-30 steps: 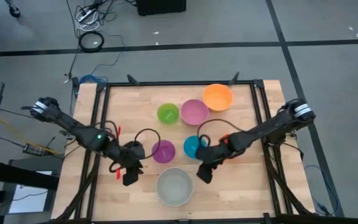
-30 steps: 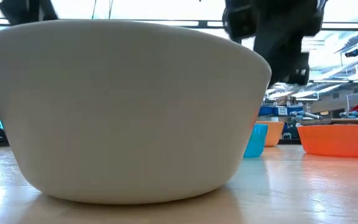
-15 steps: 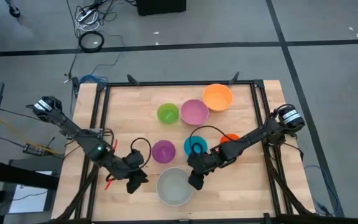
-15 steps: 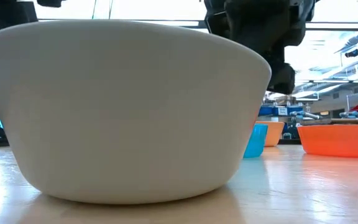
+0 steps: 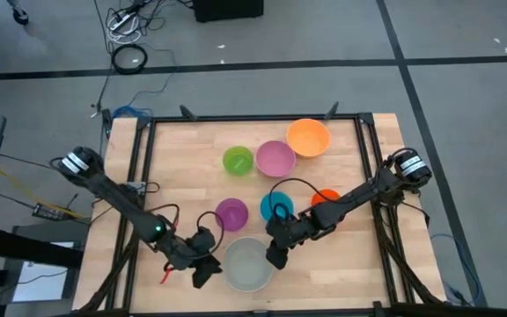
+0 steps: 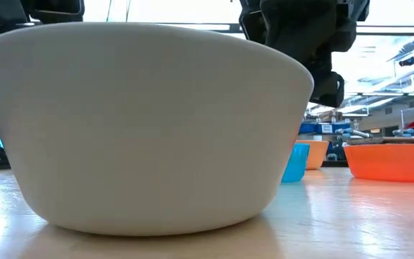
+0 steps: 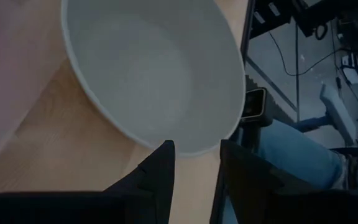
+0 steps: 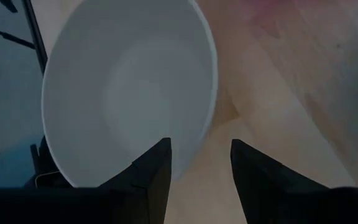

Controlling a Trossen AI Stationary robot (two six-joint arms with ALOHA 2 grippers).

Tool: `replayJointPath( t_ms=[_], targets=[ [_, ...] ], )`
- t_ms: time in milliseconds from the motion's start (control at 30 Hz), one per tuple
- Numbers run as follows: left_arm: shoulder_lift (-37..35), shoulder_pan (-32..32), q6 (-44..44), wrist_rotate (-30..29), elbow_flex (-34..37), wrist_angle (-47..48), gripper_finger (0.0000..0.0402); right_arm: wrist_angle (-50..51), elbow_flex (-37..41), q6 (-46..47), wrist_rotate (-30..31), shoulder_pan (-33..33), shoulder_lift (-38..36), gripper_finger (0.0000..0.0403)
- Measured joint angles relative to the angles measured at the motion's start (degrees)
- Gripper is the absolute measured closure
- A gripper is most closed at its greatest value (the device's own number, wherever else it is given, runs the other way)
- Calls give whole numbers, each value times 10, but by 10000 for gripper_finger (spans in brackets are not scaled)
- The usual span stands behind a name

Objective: Nest bowls inside each other
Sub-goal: Stack the grey bowl on top of the light orange bowl

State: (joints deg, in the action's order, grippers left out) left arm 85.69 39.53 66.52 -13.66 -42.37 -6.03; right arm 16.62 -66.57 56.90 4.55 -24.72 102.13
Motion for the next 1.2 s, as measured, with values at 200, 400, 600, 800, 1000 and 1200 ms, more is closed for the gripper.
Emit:
replayJointPath(
  t_ms=[200,400,600,800,1000,1200],
  targets=[
    [17,0,-1,0,0,-44,264,0,0,1,19,-8,0,249],
    [12,0,-20,2,-1,-101,264,-37,-1,3,19,-10,26,249],
    [12,0,-27,15,-1,-118,264,-70,0,3,13,-11,60,249],
    [12,0,-34,18,-1,-147,264,-70,0,-5,19,-7,75,285],
    [12,0,-58,33,-1,-202,264,-72,0,-48,13,2,53,389],
    [-1,-4,-95,40,-1,-240,264,-40,1,-70,21,9,-17,400]
  ],
)
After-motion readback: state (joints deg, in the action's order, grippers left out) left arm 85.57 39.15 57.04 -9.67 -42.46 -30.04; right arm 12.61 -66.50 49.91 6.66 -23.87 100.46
